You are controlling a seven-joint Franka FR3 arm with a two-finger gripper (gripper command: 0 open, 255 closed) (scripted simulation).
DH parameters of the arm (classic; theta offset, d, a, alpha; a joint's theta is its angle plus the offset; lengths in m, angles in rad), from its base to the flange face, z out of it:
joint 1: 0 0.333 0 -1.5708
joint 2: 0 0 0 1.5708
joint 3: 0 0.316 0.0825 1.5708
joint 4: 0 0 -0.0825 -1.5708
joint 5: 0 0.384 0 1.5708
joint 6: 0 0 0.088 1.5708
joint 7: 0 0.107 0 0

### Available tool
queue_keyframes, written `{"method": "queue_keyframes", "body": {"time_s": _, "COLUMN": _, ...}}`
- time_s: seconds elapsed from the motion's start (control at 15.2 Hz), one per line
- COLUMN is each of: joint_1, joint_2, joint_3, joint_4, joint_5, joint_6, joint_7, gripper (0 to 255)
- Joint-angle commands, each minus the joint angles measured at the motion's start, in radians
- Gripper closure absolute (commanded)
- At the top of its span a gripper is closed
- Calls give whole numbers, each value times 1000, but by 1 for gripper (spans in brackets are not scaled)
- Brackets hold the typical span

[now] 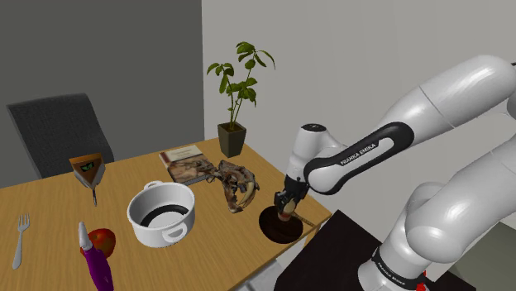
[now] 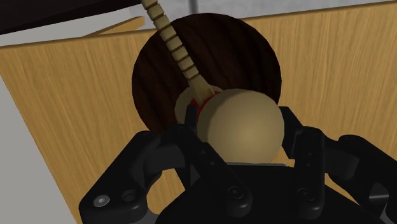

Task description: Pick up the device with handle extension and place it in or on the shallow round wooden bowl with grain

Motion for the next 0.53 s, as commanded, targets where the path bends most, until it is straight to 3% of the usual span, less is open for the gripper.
{"method": "queue_keyframes", "body": {"time_s": 0.0, "joint_1": 0, "joint_2": 8, "joint_3": 1, "joint_4": 0, "joint_5": 0, "joint_6": 10, "joint_7": 1, "gripper": 255}}
{"method": "queue_keyframes", "body": {"time_s": 0.4, "joint_1": 0, "joint_2": 9, "joint_3": 1, "joint_4": 0, "joint_5": 0, "joint_6": 10, "joint_7": 1, "gripper": 255}}
{"method": "queue_keyframes", "body": {"time_s": 0.46, "joint_1": 0, "joint_2": 8, "joint_3": 1, "joint_4": 0, "joint_5": 0, "joint_6": 10, "joint_7": 1, "gripper": 0}}
